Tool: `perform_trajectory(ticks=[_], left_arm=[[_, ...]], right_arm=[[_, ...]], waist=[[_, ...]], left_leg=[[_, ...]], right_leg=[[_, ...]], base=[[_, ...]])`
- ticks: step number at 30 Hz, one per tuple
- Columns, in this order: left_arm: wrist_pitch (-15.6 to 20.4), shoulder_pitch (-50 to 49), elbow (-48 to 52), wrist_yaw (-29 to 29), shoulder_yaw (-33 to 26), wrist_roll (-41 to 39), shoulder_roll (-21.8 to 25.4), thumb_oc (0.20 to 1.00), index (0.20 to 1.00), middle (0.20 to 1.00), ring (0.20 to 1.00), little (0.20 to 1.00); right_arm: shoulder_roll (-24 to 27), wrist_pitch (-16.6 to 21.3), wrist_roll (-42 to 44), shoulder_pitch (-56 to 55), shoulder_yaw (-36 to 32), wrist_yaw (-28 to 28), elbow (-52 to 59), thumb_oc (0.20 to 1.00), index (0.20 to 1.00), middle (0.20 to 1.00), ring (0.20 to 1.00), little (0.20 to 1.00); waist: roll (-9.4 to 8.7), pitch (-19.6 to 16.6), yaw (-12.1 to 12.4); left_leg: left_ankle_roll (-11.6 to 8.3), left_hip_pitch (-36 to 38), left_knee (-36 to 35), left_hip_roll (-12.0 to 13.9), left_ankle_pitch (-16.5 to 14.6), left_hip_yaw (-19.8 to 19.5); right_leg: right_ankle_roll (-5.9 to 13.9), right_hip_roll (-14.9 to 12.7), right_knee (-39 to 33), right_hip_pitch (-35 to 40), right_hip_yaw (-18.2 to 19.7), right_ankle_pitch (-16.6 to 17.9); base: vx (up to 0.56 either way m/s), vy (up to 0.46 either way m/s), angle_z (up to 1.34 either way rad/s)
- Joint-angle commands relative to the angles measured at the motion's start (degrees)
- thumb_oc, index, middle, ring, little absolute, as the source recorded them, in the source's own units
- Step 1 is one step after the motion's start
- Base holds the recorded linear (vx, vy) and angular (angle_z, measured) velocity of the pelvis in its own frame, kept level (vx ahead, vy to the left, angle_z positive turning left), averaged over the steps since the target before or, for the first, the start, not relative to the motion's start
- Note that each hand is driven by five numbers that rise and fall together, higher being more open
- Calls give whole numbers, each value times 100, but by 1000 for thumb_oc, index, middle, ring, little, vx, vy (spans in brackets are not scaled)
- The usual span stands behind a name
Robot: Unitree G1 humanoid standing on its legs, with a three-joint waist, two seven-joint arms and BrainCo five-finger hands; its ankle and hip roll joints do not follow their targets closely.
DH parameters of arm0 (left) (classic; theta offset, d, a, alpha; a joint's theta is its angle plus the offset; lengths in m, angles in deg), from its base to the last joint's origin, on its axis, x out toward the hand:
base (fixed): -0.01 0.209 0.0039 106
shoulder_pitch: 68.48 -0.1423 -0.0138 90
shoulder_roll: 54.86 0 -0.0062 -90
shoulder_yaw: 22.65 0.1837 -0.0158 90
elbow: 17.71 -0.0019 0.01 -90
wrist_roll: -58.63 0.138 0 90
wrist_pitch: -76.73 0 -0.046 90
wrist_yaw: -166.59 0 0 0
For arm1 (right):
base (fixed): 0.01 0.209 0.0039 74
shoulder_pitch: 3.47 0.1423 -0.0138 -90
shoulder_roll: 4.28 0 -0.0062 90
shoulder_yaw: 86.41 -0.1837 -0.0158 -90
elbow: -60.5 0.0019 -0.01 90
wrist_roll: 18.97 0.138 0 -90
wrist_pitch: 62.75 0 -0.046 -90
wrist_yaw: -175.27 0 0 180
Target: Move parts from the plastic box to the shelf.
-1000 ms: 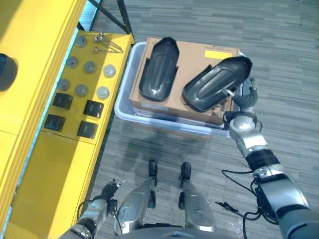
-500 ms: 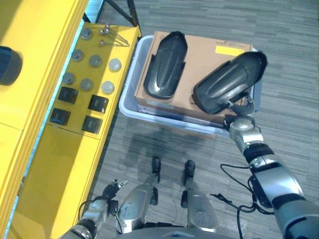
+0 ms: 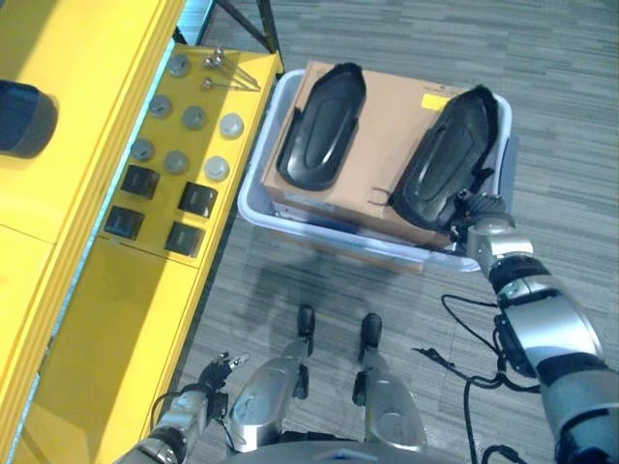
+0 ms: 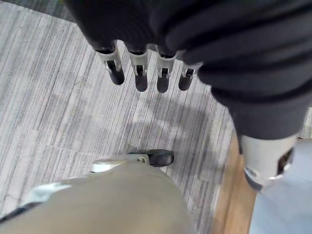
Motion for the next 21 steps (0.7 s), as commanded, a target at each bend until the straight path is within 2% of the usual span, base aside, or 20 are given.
perform_trajectory(ticks=[1, 6, 9, 12, 14, 17, 18, 19, 20, 21], left_arm=[[81, 91, -263, 21, 214, 160, 39, 1000, 1000, 1000, 1000, 1000], [261, -19, -246, 173, 96, 194, 121, 1000, 1000, 1000, 1000, 1000], [270, -51, -195, 215, -14, 262, 237, 1000, 1000, 1000, 1000, 1000], [258, -73, -115, 271, -76, 255, 309, 1000, 1000, 1000, 1000, 1000], [109, -76, 308, 380, -261, 124, 494, 1000, 1000, 1000, 1000, 1000], [-13, -98, 624, 508, -420, 83, 591, 1000, 1000, 1000, 1000, 1000], [-75, -106, 1029, 794, -577, 246, 686, 1000, 1000, 1000, 1000, 1000], [-119, -104, 1241, 863, -636, 331, 738, 1000, 1000, 1000, 1000, 1000], [-68, -101, 1544, 953, -684, 386, 806, 1000, 1000, 1000, 1000, 1000], [-225, -103, 1911, 1045, -727, 387, 864, 1000, 1000, 1000, 1000, 1000]], right_arm=[[-75, 33, 77, -233, 143, 109, -69, 200, 200, 200, 200, 200], [34, 540, -308, -894, -87, 182, -76, 200, 200, 200, 200, 200], [168, 921, -978, -1264, -153, 208, 29, 200, 200, 200, 200, 200], [253, 1071, -1206, -1472, -109, 326, 243, 200, 200, 200, 200, 200], [407, 1482, -1670, -1956, -51, 704, 1086, 200, 200, 200, 200, 200], [503, 1563, -2025, -2267, -97, 946, 1812, 200, 200, 200, 200, 200], [591, 1583, -2489, -2557, -204, 1161, 2593, 200, 200, 200, 200, 200], [653, 1609, -2592, -2695, -268, 1175, 2883, 200, 200, 200, 200, 200], [723, 1793, -2862, -2853, -347, 1266, 3211, 200, 200, 200, 200, 200], [805, 1753, -2977, -3016, -442, 1266, 3596, 200, 200, 200, 200, 200]], waist=[[-316, -254, 196], [-531, -465, 148], [-657, -676, 106], [-731, -804, 69], [-842, -1113, -4], [-883, -1263, -53], [-919, -1395, -85], [-935, -1449, -97], [-955, -1510, -112], [-969, -1559, -121]], left_leg=[[-335, 96, 420, 227, -618, -50], [-343, 304, 376, 320, -674, 19], [-368, 459, 353, 395, -685, 94], [-381, 558, 327, 430, -677, 145], [-414, 779, 228, 525, -634, 221], [-418, 901, 146, 564, -597, 261], [-417, 996, 76, 592, -566, 301], [-412, 1019, 65, 598, -560, 317], [-406, 1047, 49, 608, -556, 334], [-404, 1070, 35, 614, -556, 340]], right_leg=[[293, -752, 402, -71, 19, -425], [344, -715, 223, 154, -32, -338], [389, -689, 139, 321, -76, -302], [407, -657, 93, 430, -85, -287], [438, -590, 47, 647, -91, -305], [453, -545, 31, 753, -88, -312], [466, -515, 22, 843, -98, -324], [467, -503, 18, 876, -103, -329], [471, -490, 14, 910, -110, -336], [475, -482, 8, 938, -112, -344]], base=[[-4, -63, 1], [-18, -135, 6], [-12, -153, 5], [-6, -125, 0], [17, -195, -8], [0, -108, -13], [-17, -130, -17], [-39, -143, -11], [-34, -91, 1], [-54, -98, 6]])
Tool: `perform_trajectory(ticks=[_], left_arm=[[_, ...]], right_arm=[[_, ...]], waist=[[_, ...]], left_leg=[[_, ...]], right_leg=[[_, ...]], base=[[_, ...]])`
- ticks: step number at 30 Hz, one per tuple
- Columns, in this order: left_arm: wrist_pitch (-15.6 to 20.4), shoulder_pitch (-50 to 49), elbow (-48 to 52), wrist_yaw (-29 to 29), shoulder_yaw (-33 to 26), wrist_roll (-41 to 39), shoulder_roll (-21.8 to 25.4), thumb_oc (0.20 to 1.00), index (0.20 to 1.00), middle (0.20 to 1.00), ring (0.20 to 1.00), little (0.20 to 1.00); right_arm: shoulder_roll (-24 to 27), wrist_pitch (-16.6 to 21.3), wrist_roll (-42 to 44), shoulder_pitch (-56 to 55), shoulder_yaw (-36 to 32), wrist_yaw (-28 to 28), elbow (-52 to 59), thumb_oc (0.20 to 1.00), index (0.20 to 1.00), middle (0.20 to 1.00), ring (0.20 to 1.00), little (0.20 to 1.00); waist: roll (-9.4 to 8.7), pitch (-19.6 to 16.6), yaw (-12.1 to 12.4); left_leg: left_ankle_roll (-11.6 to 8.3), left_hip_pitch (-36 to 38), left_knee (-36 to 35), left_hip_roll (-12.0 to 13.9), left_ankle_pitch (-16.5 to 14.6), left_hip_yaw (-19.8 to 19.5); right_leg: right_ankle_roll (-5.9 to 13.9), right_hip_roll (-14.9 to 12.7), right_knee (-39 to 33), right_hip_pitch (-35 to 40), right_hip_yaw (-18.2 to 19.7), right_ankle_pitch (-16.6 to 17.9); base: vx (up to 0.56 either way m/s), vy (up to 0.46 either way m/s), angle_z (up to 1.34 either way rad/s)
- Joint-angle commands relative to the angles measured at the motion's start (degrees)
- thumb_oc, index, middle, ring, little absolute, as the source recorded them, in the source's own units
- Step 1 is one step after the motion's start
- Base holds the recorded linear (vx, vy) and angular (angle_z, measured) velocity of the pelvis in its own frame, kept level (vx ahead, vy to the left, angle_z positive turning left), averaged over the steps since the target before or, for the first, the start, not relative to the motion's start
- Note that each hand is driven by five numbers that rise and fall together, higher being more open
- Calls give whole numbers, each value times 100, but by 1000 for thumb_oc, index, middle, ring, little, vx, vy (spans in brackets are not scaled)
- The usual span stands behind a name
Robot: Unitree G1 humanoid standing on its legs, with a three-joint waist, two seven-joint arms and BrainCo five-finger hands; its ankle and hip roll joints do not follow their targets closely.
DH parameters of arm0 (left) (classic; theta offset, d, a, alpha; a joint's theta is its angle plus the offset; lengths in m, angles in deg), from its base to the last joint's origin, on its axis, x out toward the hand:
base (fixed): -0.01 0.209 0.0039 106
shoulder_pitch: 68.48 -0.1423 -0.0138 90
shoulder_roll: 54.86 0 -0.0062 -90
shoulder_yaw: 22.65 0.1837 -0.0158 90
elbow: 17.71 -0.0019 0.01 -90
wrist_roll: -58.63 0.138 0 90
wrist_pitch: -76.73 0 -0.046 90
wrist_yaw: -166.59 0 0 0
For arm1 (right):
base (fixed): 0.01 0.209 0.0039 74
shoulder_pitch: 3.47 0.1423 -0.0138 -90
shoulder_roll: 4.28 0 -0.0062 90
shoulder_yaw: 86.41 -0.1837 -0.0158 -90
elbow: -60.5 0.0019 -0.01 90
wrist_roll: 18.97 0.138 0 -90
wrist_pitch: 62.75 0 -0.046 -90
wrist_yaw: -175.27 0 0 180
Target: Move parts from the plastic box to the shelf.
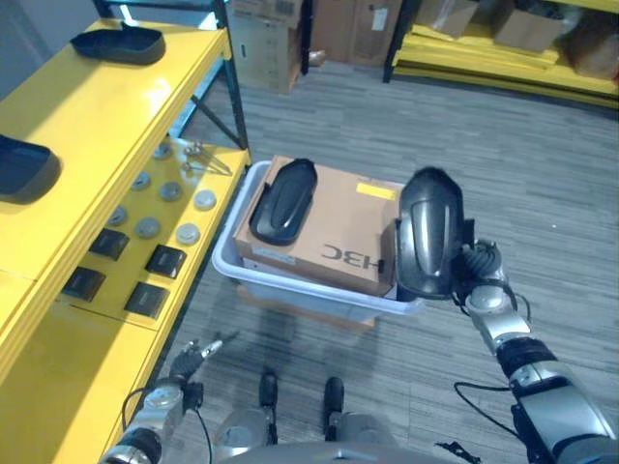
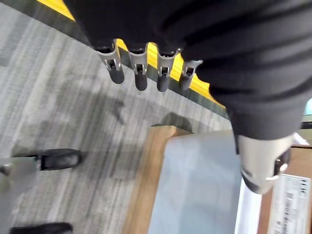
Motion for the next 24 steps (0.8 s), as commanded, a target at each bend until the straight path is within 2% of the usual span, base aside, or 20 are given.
perform_trajectory(ticks=[1, 2, 5, 6, 8, 9, 10, 11, 16, 17, 24], left_arm=[[-125, 239, 642, 494, 151, 203, 304, 1000, 1000, 1000, 1000, 1000], [-109, 245, 955, 519, 135, 234, 395, 1000, 1000, 1000, 1000, 1000], [-474, 404, 2427, 527, 30, 145, 763, 1000, 1000, 1000, 1000, 1000], [-480, 478, 2873, 444, 1, 125, 855, 1000, 1000, 1000, 1000, 1000], [-457, 550, 3160, 362, -13, 100, 895, 1000, 1000, 1000, 1000, 1000], [-419, 686, 3550, 158, 3, -125, 912, 1000, 1000, 1000, 1000, 1000], [-596, 842, 3855, 145, 51, -256, 887, 1000, 1000, 1000, 1000, 1000], [-589, 989, 4022, -51, 141, -461, 835, 1000, 1000, 1000, 1000, 1000], [-724, 1287, 4341, -313, 451, -998, 575, 1000, 1000, 1000, 1000, 1000], [-800, 1439, 4348, -313, 644, -1177, 443, 1000, 1000, 1000, 1000, 1000], [-903, 1794, 4273, -404, 1044, -1653, 43, 1000, 1000, 1000, 1000, 1000]], right_arm=[[574, 706, -972, 78, -136, 432, 739, 200, 200, 200, 200, 200], [638, 822, -1139, -41, -224, 502, 952, 200, 200, 200, 200, 200], [874, 1007, -1559, -334, -533, 646, 1766, 200, 200, 200, 200, 200], [928, 1099, -1696, -400, -615, 710, 2017, 200, 200, 200, 200, 200], [970, 1188, -1848, -401, -654, 782, 2194, 200, 200, 200, 200, 200], [1015, 1374, -2004, -328, -642, 889, 2367, 200, 200, 200, 200, 200], [1037, 1345, -2092, -179, -570, 909, 2485, 200, 200, 200, 200, 200], [1059, 1383, -2140, -17, -472, 937, 2574, 200, 200, 200, 200, 200], [923, 1421, -2196, 375, -155, 951, 2758, 200, 200, 200, 200, 200], [770, 1440, -2266, 588, 65, 1008, 2749, 200, 200, 200, 200, 200], [234, 1526, -2256, 1152, 615, 1145, 2688, 200, 200, 200, 200, 200]], waist=[[-68, -358, 129], [-77, -385, 123], [-124, -472, 111], [-147, -502, 109], [-162, -520, 105], [-179, -536, 113], [-209, -567, 121], [-231, -601, 134], [-254, -654, 126], [-256, -689, 122], [-226, -764, 120]], left_leg=[[-352, 279, 62, 421, -291, 308], [-349, 291, 52, 428, -290, 313], [-340, 329, 30, 451, -291, 288], [-331, 343, 26, 456, -296, 274], [-326, 349, 26, 458, -299, 262], [-325, 384, 38, 466, -345, 252], [-315, 372, 31, 462, -327, 243], [-309, 385, 27, 466, -339, 240], [-299, 430, 15, 479, -375, 241], [-298, 449, 9, 484, -389, 236], [-283, 479, -8, 483, -443, 222]], right_leg=[[561, -651, 5, 163, -97, -124], [563, -646, 2, 184, -104, -130], [566, -622, -3, 270, -135, -165], [566, -616, -2, 304, -154, -185], [567, -609, 0, 321, -161, -198], [569, -593, 10, 371, -169, -244], [565, -592, 4, 374, -189, -238], [563, -583, 1, 396, -207, -253], [551, -560, 4, 442, -207, -288], [547, -554, 5, 455, -202, -301], [526, -539, -5, 496, -195, -361]], base=[[-51, -79, 5], [-71, -90, 4], [-52, -79, 4], [-39, -68, 2], [-31, -47, 2], [-31, -46, 3], [-44, -70, 4], [-32, -48, 6], [-20, -21, 4], [0, 0, 0], [0, 0, 0]])
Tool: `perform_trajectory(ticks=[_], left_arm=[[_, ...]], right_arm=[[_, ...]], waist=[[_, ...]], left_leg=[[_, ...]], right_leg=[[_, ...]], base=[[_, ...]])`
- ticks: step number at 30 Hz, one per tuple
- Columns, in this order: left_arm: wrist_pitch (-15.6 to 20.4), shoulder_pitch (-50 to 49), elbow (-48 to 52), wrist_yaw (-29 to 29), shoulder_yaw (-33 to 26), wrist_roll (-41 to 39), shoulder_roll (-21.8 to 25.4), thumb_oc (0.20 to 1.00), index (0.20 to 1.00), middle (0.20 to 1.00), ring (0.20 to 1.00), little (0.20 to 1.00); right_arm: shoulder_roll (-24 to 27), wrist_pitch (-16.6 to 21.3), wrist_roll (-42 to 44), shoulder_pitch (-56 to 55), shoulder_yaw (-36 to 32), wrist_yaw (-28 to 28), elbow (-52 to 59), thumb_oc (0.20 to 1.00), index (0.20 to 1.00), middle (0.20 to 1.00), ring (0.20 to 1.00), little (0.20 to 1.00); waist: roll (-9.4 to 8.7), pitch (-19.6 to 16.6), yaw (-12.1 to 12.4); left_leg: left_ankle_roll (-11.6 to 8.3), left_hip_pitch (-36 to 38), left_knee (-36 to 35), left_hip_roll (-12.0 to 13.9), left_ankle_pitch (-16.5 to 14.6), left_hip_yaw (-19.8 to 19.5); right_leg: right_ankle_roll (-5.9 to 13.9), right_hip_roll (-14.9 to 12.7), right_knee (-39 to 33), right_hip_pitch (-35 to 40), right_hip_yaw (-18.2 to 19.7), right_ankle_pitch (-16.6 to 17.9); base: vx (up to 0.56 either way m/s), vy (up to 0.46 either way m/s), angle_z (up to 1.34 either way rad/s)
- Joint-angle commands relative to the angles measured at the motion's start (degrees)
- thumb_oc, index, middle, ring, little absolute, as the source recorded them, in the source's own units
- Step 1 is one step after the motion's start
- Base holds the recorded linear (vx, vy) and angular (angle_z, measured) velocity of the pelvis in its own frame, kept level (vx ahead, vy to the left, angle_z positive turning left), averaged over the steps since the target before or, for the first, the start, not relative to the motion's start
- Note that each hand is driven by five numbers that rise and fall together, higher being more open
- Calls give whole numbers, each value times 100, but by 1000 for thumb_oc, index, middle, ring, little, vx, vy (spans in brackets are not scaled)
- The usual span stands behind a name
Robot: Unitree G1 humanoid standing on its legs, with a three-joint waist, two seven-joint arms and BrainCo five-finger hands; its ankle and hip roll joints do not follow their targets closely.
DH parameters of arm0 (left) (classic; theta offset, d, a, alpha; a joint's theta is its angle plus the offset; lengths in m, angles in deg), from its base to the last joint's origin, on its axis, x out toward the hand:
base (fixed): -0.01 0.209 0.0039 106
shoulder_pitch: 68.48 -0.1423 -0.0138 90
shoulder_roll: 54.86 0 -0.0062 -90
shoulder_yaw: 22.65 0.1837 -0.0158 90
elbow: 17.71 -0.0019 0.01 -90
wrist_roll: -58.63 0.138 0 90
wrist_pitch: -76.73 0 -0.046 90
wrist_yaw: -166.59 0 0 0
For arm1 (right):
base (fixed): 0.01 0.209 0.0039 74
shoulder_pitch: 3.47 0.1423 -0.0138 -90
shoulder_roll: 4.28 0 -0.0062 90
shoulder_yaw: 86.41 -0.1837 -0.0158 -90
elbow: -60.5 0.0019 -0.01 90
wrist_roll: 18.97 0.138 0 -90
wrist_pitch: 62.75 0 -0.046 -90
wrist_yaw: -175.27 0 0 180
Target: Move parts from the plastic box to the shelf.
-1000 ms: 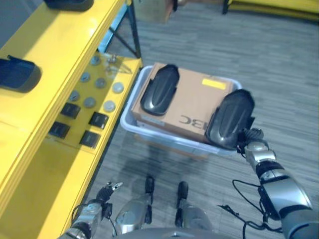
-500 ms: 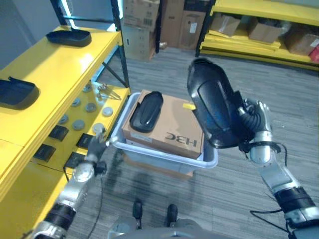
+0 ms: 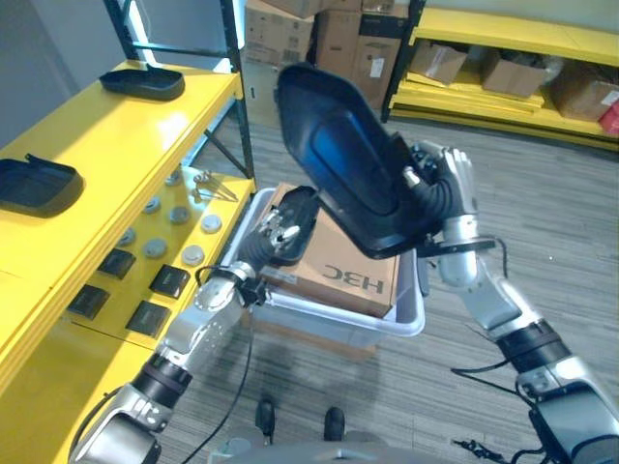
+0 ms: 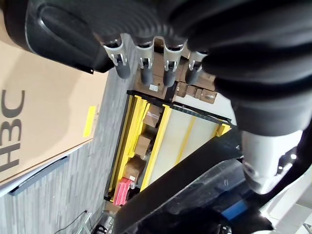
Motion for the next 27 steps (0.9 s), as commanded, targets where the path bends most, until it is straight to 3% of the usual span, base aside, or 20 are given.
perform_trajectory(ticks=[1, 4, 7, 10, 15, 17, 18, 19, 25, 27], left_arm=[[192, 536, -256, -62, 265, -306, -117, 1000, 1000, 1000, 1000, 1000], [265, 655, -244, -158, 338, -467, -192, 1000, 1000, 1000, 1000, 1000], [296, 743, -104, -202, 382, -518, -251, 1000, 1000, 1000, 1000, 1000], [535, 825, -49, -176, 325, -781, -304, 1000, 1000, 1000, 1000, 1000], [635, 877, 46, -222, 265, -740, -267, 1000, 1000, 1000, 1000, 1000], [720, 889, 98, -156, 256, -743, -250, 1000, 1000, 1000, 1000, 1000], [791, 895, 99, -188, 234, -795, -246, 906, 906, 906, 906, 906], [824, 907, 98, -164, 214, -724, -247, 200, 200, 200, 200, 200], [936, 959, 1, -13, 290, -380, -311, 200, 200, 200, 200, 200], [1029, 945, -4, 148, 295, -196, -324, 200, 200, 200, 200, 200]], right_arm=[[-80, 275, 33, 705, 6, 466, 143, 200, 200, 200, 200, 200], [-309, 223, 120, 840, 191, 372, 204, 200, 200, 200, 200, 200], [-656, 528, 295, 815, 435, 237, 175, 200, 200, 200, 200, 200], [-873, 588, 553, 719, 591, -153, 367, 200, 200, 200, 200, 200], [-1005, 706, 645, 618, 757, -507, 568, 200, 200, 200, 200, 200], [-1092, 931, 807, 574, 862, -811, 689, 200, 200, 200, 200, 200], [-1138, 975, 889, 565, 916, -947, 767, 200, 200, 200, 200, 200], [-1185, 994, 1027, 572, 970, -1084, 832, 200, 200, 200, 200, 200], [-1463, 1112, 1308, 523, 1244, -1477, 1123, 200, 200, 200, 200, 200], [-1575, 1282, 1829, 500, 1326, -1792, 1140, 200, 200, 200, 200, 200]], waist=[[-163, -311, 109], [-161, -334, 118], [-129, -349, 124], [-132, -355, 104], [-130, -363, 94], [-124, -367, 99], [-127, -369, 103], [-129, -368, 103], [-142, -359, 146], [-146, -352, 172]], left_leg=[[-341, 302, -10, 476, -413, 219], [-330, 319, -10, 462, -441, 210], [-329, 320, -10, 470, -437, 215], [-319, 334, -10, 454, -456, 214], [-309, 332, -10, 447, -467, 230], [-304, 331, -10, 435, -469, 222], [-303, 330, -10, 431, -471, 220], [-303, 330, -10, 427, -472, 216], [-286, 313, -10, 410, -466, 181], [-282, 304, -10, 404, -460, 163]], right_leg=[[501, -534, -1, 262, -101, -288], [500, -539, 0, 275, -106, -305], [499, -543, -7, 273, -98, -303], [498, -547, -8, 279, -75, -310], [502, -555, -10, 262, -65, -308], [501, -552, -12, 260, -55, -310], [503, -555, -12, 260, -54, -312], [504, -557, -11, 257, -49, -314], [504, -575, -5, 258, -78, -312], [502, -582, -6, 261, -94, -310]], base=[[0, 0, 0], [0, 0, 0], [0, 0, 0], [0, 0, 0], [0, 0, 0], [0, 0, 0], [0, 0, 0], [0, 0, 0], [-4, -6, 0], [-12, -17, 1]])
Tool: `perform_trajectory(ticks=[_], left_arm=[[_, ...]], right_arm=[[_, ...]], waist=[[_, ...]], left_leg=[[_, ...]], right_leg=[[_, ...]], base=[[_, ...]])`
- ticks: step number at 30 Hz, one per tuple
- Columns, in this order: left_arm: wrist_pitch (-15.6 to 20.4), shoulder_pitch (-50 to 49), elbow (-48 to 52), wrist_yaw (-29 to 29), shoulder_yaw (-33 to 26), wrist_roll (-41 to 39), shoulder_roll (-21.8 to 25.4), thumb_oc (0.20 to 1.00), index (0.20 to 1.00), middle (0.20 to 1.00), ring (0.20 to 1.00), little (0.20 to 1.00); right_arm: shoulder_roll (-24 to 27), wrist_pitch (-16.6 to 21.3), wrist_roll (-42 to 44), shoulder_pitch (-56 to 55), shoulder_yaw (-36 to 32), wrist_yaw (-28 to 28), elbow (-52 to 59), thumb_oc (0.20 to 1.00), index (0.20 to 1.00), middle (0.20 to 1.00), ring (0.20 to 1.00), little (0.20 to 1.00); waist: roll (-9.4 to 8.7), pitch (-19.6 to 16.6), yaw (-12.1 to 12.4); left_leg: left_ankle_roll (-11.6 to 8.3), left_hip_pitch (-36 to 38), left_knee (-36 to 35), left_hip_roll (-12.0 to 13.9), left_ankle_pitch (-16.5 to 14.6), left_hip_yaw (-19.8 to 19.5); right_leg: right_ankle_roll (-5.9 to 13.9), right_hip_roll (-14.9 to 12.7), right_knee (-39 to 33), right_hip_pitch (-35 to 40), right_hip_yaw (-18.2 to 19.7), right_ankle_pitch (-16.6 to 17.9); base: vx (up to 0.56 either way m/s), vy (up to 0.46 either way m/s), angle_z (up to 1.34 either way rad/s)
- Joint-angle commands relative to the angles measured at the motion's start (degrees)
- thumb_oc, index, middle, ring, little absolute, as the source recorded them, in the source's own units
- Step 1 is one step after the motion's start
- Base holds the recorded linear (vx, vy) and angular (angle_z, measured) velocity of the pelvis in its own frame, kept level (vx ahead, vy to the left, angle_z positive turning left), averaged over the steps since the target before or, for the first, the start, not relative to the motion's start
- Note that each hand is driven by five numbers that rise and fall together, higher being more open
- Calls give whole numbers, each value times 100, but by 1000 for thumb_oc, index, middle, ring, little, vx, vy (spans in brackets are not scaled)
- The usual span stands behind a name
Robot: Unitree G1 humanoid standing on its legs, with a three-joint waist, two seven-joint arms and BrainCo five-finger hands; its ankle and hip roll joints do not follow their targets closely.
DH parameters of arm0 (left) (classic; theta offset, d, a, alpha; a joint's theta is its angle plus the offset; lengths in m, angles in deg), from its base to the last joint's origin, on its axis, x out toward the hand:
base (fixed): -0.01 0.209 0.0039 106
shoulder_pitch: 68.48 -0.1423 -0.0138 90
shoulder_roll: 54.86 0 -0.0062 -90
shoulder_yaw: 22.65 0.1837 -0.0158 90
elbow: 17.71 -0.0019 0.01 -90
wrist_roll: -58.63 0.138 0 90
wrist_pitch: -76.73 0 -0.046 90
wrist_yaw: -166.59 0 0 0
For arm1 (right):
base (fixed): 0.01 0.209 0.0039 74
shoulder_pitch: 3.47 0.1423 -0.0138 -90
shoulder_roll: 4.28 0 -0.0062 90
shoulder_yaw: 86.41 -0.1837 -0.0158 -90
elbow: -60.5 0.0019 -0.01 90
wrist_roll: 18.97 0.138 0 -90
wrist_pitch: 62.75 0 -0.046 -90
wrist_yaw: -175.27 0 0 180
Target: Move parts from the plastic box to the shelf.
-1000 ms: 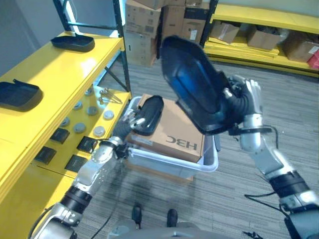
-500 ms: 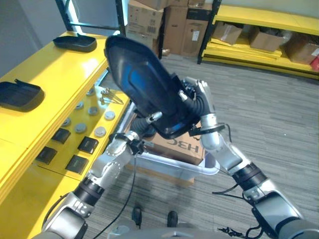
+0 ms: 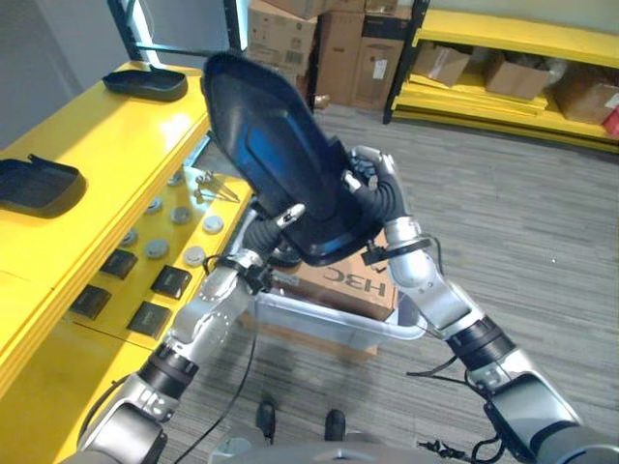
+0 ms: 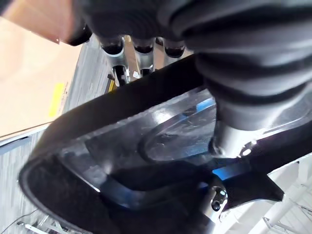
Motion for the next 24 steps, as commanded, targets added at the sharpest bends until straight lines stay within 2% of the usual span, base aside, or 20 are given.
perform_trajectory(ticks=[1, 3, 7, 12, 13, 14, 16, 18, 21, 24], left_arm=[[648, 628, -100, 166, 183, 532, -210, 200, 200, 200, 200, 200], [868, 593, -126, 388, 157, 648, -203, 200, 200, 200, 200, 200], [1372, 478, -63, 973, -49, 1048, -184, 200, 200, 200, 200, 200], [1742, 303, 56, 1498, -268, 1404, -169, 200, 200, 200, 200, 200], [1849, 249, 72, 1591, -334, 1508, -174, 200, 200, 200, 200, 200], [1987, 125, 169, 1722, -447, 1739, -117, 200, 200, 200, 200, 200], [2101, -32, 351, 1980, -605, 2206, 16, 200, 200, 200, 200, 200], [2179, -319, 566, 2224, -928, 2699, 252, 200, 200, 200, 200, 200], [2217, -650, 705, 2277, -1311, 2883, 419, 200, 200, 200, 200, 200], [2328, -1309, 877, 2357, -1929, 3059, 584, 200, 200, 200, 200, 200]], right_arm=[[-535, 1182, 998, 142, 673, -1045, 890, 200, 200, 200, 200, 200], [-662, 1416, 1336, 77, 763, -1547, 995, 200, 200, 200, 200, 200], [-918, 1284, 2257, -70, 900, -2279, 1273, 200, 200, 200, 200, 200], [-1068, 961, 2509, -301, 1041, -2719, 1295, 200, 200, 200, 200, 200], [-1073, 989, 2479, -343, 1103, -2624, 1284, 200, 200, 200, 200, 200], [-1078, 994, 2660, -440, 1145, -2592, 1297, 1000, 1000, 1000, 1000, 1000], [-1048, 930, 2866, -575, 1078, -2841, 1339, 1000, 1000, 1000, 1000, 1000], [-1034, 930, 3121, -697, 950, -2710, 1345, 1000, 1000, 1000, 1000, 1000], [-1048, 818, 3215, -816, 828, -2561, 1315, 1000, 1000, 1000, 1000, 1000], [-1056, 593, 3378, -1085, 617, -2445, 1029, 1000, 1000, 1000, 1000, 1000]], waist=[[-163, -342, 118], [-176, -331, 155], [-204, -301, 254], [-227, -261, 354], [-229, -240, 387], [-225, -219, 426], [-220, -180, 494], [-209, -87, 624], [-172, -24, 733], [-79, 124, 987]], left_leg=[[-258, 305, -11, 413, -462, 148], [-258, 298, -11, 406, -453, 108], [-262, 283, -11, 391, -421, 5], [-284, 248, -11, 394, -376, -123], [-287, 248, -11, 400, -362, -149], [-304, 249, -11, 426, -344, -175], [-332, 233, -11, 457, -294, -229], [-381, 195, 19, 504, -225, -338], [-450, 114, 24, 544, -117, -445], [-628, -136, 69, 670, 107, -509]], right_leg=[[494, -573, -6, 270, -104, -303], [490, -582, -4, 280, -132, -304], [470, -589, 21, 311, -203, -313], [450, -588, 53, 325, -287, -333], [440, -588, 52, 334, -292, -335], [428, -580, 58, 347, -320, -344], [403, -566, 64, 359, -375, -344], [346, -534, 84, 389, -472, -370], [291, -472, 88, 420, -544, -409], [237, -435, 89, 446, -742, -464]], base=[[-20, -38, 1], [-17, -42, 2], [-11, -58, 4], [-15, -78, 12], [-12, -121, 13], [-9, -134, 8], [-8, -144, 7], [-6, -189, 25], [-2, -142, 22], [-22, -73, 29]])
